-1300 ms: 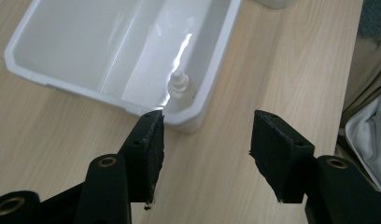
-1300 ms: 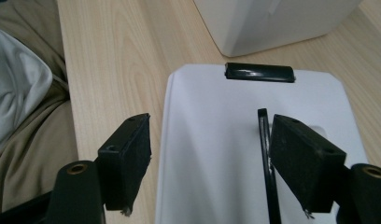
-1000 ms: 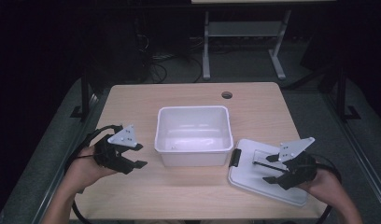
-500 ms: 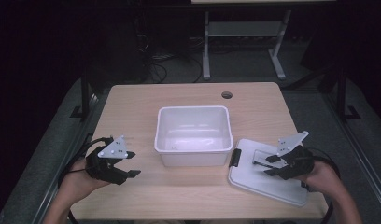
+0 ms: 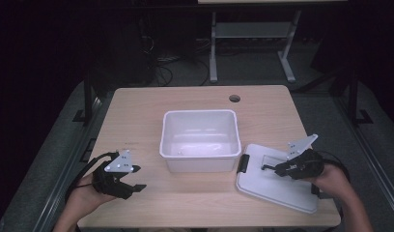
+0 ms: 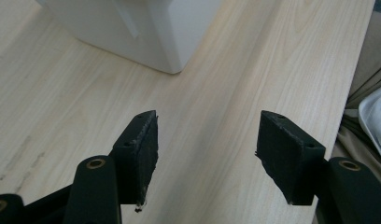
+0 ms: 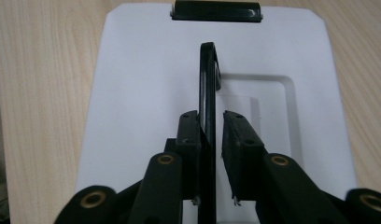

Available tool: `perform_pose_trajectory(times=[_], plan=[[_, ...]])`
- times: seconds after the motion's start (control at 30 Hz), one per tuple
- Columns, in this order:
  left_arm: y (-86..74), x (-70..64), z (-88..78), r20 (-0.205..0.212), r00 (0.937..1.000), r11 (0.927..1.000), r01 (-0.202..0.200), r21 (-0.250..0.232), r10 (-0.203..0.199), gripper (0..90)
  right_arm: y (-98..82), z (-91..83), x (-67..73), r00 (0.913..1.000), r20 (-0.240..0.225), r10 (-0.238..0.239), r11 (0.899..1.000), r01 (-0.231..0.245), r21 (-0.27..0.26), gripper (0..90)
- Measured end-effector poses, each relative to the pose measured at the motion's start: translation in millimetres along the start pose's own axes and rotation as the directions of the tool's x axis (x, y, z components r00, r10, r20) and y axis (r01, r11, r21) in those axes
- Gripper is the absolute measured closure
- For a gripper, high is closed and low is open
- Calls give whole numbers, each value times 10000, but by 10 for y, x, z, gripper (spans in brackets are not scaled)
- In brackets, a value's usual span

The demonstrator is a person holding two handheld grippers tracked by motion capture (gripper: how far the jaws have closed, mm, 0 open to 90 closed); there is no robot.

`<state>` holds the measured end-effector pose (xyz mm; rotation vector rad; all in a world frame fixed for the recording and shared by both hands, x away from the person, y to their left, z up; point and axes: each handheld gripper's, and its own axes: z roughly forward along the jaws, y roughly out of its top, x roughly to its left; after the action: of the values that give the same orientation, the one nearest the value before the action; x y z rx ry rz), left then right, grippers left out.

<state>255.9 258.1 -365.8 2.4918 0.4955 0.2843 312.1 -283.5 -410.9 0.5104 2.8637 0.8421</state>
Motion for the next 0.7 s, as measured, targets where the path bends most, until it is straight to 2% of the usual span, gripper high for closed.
perform_pose_trajectory(times=[0.13, 0.33, 0.7], plan=[[-24, -26, 67, 80, 9999, 9999, -115, -67, 116, 379, 7, 4, -38, 10000, -48, 36, 10000, -35, 55, 799], [-64, -53, 168, 153, 9999, 9999, 12, -155, -10, 372, 23, 21, -72, 9999, -124, 42, 10000, -41, 60, 828], [-131, -42, 220, 149, 9999, 9998, 12, -176, -10, 365, 46, 17, -118, 9997, -224, -37, 9999, 40, 119, 838]])
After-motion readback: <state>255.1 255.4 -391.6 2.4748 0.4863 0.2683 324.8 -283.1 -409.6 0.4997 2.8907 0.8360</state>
